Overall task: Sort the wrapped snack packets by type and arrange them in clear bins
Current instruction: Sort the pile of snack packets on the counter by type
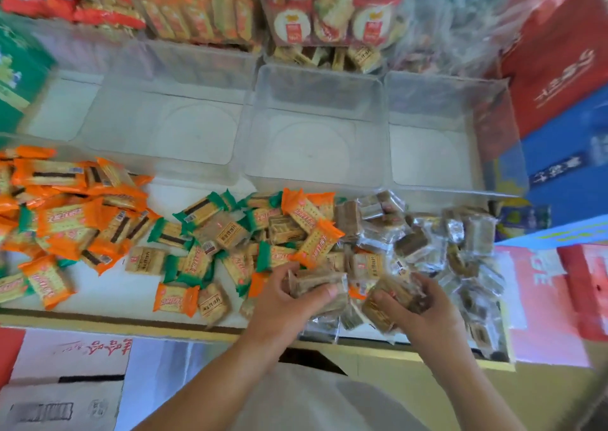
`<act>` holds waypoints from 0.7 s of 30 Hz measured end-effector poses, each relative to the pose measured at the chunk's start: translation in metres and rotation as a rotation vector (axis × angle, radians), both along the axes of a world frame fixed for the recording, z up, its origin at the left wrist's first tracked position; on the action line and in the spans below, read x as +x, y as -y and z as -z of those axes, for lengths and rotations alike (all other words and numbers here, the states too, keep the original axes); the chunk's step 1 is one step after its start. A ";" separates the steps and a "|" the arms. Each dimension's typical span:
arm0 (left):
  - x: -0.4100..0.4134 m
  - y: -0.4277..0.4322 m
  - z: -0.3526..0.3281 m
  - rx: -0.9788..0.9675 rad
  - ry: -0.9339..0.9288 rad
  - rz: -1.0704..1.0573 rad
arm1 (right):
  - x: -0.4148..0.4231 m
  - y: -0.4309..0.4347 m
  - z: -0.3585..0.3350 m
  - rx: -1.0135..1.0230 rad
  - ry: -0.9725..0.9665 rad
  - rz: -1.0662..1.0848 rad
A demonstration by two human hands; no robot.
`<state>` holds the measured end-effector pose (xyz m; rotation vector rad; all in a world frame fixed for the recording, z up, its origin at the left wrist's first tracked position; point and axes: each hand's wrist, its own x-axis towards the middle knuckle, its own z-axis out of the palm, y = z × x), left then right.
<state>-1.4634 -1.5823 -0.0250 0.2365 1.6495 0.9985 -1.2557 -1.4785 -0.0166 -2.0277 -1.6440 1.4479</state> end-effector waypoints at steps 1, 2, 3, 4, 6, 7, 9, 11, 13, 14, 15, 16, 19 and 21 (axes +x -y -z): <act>0.005 -0.007 0.000 0.006 0.004 0.043 | 0.008 0.000 -0.001 0.007 0.033 0.004; 0.011 -0.014 -0.002 0.011 0.012 0.089 | 0.015 0.000 0.000 0.016 0.060 0.017; 0.018 -0.020 -0.002 0.013 0.024 0.135 | 0.023 0.002 0.002 0.020 0.076 0.042; 0.025 -0.025 -0.002 0.024 0.039 0.176 | 0.031 0.005 0.005 0.025 0.083 0.071; 0.042 -0.035 -0.002 0.039 0.054 0.238 | 0.050 0.009 0.008 0.026 0.089 0.134; 0.051 -0.040 -0.002 0.039 0.052 0.257 | 0.059 0.009 0.009 0.028 0.098 0.160; 0.067 -0.053 -0.004 0.050 0.053 0.285 | 0.076 0.003 0.009 0.044 0.130 0.183; 0.085 -0.068 -0.002 0.063 0.052 0.310 | 0.092 -0.011 0.006 0.065 0.160 0.174; 0.103 -0.085 0.004 0.065 0.051 0.305 | 0.107 -0.034 0.007 0.094 0.191 0.135; 0.112 -0.095 0.004 0.063 0.052 0.286 | 0.113 -0.048 0.009 0.102 0.213 0.097; 0.120 -0.106 0.004 0.063 0.049 0.261 | 0.119 -0.063 0.011 0.104 0.234 0.053; 0.129 -0.119 0.002 0.066 0.041 0.234 | 0.125 -0.077 0.014 0.101 0.251 -0.001; 0.147 -0.157 0.001 0.070 0.020 0.099 | 0.138 -0.112 0.032 0.066 0.281 -0.190; 0.155 -0.175 0.001 0.086 -0.020 0.001 | 0.141 -0.124 0.049 0.014 0.290 -0.323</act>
